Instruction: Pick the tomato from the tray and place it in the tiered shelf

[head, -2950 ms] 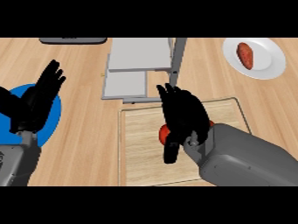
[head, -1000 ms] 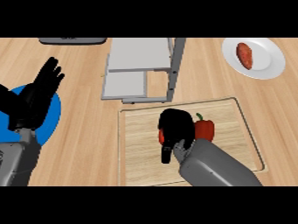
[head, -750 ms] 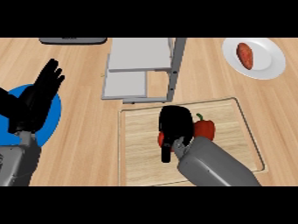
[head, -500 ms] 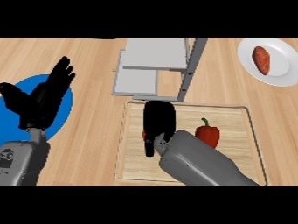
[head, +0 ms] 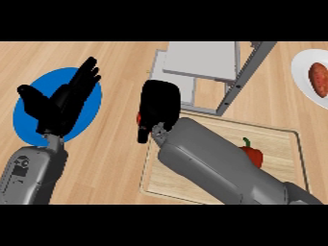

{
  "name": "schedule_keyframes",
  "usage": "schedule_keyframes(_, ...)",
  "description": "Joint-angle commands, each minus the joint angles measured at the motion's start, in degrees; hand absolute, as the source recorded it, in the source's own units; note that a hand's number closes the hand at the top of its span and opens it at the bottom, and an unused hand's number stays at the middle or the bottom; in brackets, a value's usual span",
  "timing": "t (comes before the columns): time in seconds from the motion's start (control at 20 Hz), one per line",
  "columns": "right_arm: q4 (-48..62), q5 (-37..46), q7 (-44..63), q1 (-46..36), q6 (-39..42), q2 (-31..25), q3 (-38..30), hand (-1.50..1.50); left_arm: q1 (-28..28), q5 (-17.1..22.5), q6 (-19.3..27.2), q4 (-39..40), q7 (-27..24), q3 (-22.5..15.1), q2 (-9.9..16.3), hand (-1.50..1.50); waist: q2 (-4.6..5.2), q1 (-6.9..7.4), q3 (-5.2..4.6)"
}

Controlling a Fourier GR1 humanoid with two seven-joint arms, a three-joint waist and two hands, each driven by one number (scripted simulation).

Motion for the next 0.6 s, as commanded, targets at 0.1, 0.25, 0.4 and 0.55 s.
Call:
schedule_keyframes(0.1,0.9,4.2,7.6,-9.8,-13.2,0.7,-3.2,1.5,-1.6,-0.3,-0.1,1.2,0.4,-1.1,-1.0,0.0,-0.57,0.97,-0.14)
schedule_keyframes(0.25,2.3,7.7,9.5,-16.1,-16.2,0.7,-5.6,1.5,-1.4,-0.3,0.0,2.1,0.4,-1.0,-1.1,0.0,-1.14,0.49,-0.3)
schedule_keyframes(0.4,4.6,10.1,11.0,-19.9,-19.0,0.7,-7.1,1.5,-3.0,-1.0,0.5,2.1,0.9,-1.3,-1.2,0.0,-1.13,0.23,-0.28)
schedule_keyframes(0.55,7.5,11.9,13.5,-24.6,-19.6,0.7,-9.1,1.5,-2.8,-0.6,-0.4,2.8,0.8,-0.8,-0.5,0.0,-1.14,0.06,-0.42)
